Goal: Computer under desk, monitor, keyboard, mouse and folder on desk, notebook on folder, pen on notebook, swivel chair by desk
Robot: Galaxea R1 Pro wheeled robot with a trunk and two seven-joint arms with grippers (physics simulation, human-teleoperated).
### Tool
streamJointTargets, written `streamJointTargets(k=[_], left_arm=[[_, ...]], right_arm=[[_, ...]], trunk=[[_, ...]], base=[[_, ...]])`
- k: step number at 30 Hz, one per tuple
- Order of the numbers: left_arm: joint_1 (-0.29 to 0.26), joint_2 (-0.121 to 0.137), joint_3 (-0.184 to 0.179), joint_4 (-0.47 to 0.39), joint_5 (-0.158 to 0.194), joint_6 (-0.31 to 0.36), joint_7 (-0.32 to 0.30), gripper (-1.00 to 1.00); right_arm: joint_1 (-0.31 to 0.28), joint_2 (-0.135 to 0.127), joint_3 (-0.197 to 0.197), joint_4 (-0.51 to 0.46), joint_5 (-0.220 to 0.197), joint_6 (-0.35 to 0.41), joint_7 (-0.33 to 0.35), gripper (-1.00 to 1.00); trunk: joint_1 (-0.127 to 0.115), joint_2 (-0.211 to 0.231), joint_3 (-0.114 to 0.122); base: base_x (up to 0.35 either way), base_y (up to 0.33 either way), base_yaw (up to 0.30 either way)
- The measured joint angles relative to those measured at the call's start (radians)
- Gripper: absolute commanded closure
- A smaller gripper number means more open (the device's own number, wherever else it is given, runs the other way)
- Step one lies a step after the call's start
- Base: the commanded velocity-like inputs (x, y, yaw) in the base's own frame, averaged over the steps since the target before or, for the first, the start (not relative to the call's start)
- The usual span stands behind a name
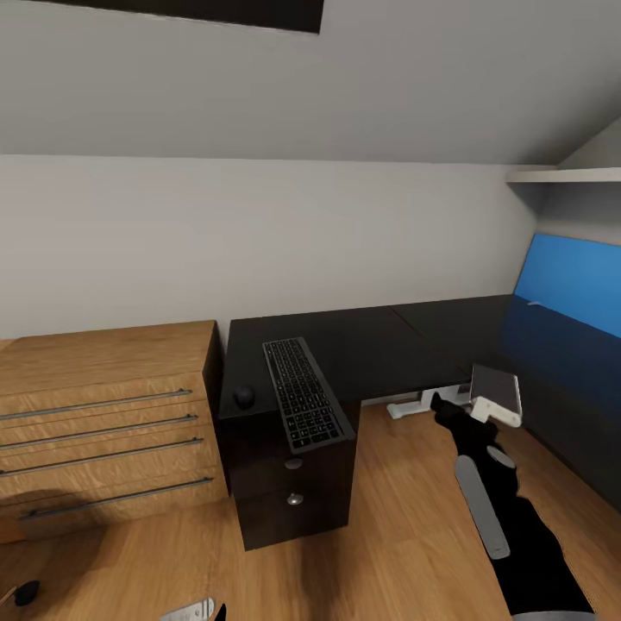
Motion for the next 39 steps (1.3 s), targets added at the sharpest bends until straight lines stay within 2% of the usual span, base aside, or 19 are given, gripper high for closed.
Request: streamJointTargets(k=[7,8,12,14,16,18,21,22,27,29,31,32,35,37,39], left_arm=[[0.000,0.000,0.000,0.000,-0.001,0.000,0.000,-1.00],[0.000,0.000,0.000,0.001,-0.001,0.000,0.000,-1.00],[0.000,0.000,0.000,0.001,-0.001,0.000,0.000,-1.00],[0.000,0.000,0.000,0.001,-0.001,0.000,0.000,-1.00],[0.000,0.000,0.000,0.001,-0.001,0.000,0.000,-1.00],[0.000,-0.001,0.000,0.001,-0.001,0.000,0.000,-1.00],[0.000,-0.001,-0.001,0.001,0.000,0.000,0.000,-1.00],[0.000,-0.001,-0.001,0.001,0.000,0.000,0.000,-1.00],[0.000,-0.002,-0.002,0.001,0.000,0.000,0.000,-1.00],[0.000,-0.002,-0.002,0.001,0.000,0.001,-0.001,-1.00],[0.000,-0.002,-0.002,0.001,0.001,0.001,-0.001,-1.00],[0.000,-0.002,-0.002,0.001,0.001,0.001,-0.001,-1.00],[0.000,-0.002,-0.002,0.000,0.000,0.002,-0.001,-1.00],[0.000,-0.002,-0.002,-0.003,0.001,0.004,-0.001,-1.00],[0.000,-0.003,-0.007,-0.004,0.001,0.007,-0.002,-1.00]], right_arm=[[-0.001,0.019,0.001,0.119,-0.004,-0.236,-0.001,-1.00],[-0.001,0.021,0.001,0.168,-0.002,-0.313,-0.002,-1.00],[-0.004,0.026,0.000,0.268,-0.004,-0.477,-0.007,-1.00],[-0.006,0.029,0.000,0.309,-0.023,-0.546,-0.009,-1.00],[-0.007,0.032,0.000,0.338,-0.062,-0.594,-0.010,-1.00],[-0.009,0.034,-0.001,0.356,-0.119,-0.625,-0.010,-1.00],[-0.010,0.032,-0.004,0.370,-0.233,-0.651,-0.009,-1.00],[-0.011,0.028,-0.006,0.373,-0.318,-0.658,-0.008,-1.00],[-0.027,-0.002,-0.008,0.372,-0.541,-0.652,-0.007,-1.00],[-0.052,-0.033,-0.009,0.372,-0.707,-0.646,-0.006,-1.00],[-0.064,-0.050,-0.010,0.374,-0.780,-0.645,-0.006,-1.00],[-0.075,-0.069,-0.013,0.376,-0.837,-0.644,-0.005,-1.00],[-0.090,-0.104,-0.019,0.379,-0.923,-0.648,0.000,-1.00],[-0.094,-0.116,-0.020,0.381,-0.909,-0.651,0.010,-1.00],[-0.095,-0.120,-0.022,0.383,-0.861,-0.652,0.014,-1.00]], trunk=[[0.000,0.000,0.000],[0.000,0.000,0.000],[0.000,0.000,0.000],[0.000,0.000,0.000],[0.000,0.000,0.000],[0.000,0.000,0.000],[0.000,0.000,0.000],[0.000,0.000,0.000],[0.000,0.000,0.000],[0.000,0.000,0.000],[0.000,0.000,0.000],[0.000,0.000,0.000],[0.000,0.000,0.000],[0.000,0.000,0.000],[0.000,0.000,0.000]], base=[[0.000,0.000,0.000],[0.000,0.000,0.000],[0.000,0.000,0.000],[0.000,0.000,0.000],[0.000,0.000,0.000],[0.000,0.000,0.000],[0.000,0.000,0.000],[0.000,0.000,0.000],[0.000,0.000,0.000],[0.000,0.000,0.000],[0.000,0.000,0.000],[0.000,0.000,0.000],[0.000,0.000,0.000],[0.000,0.000,0.000],[0.000,0.000,0.000]])
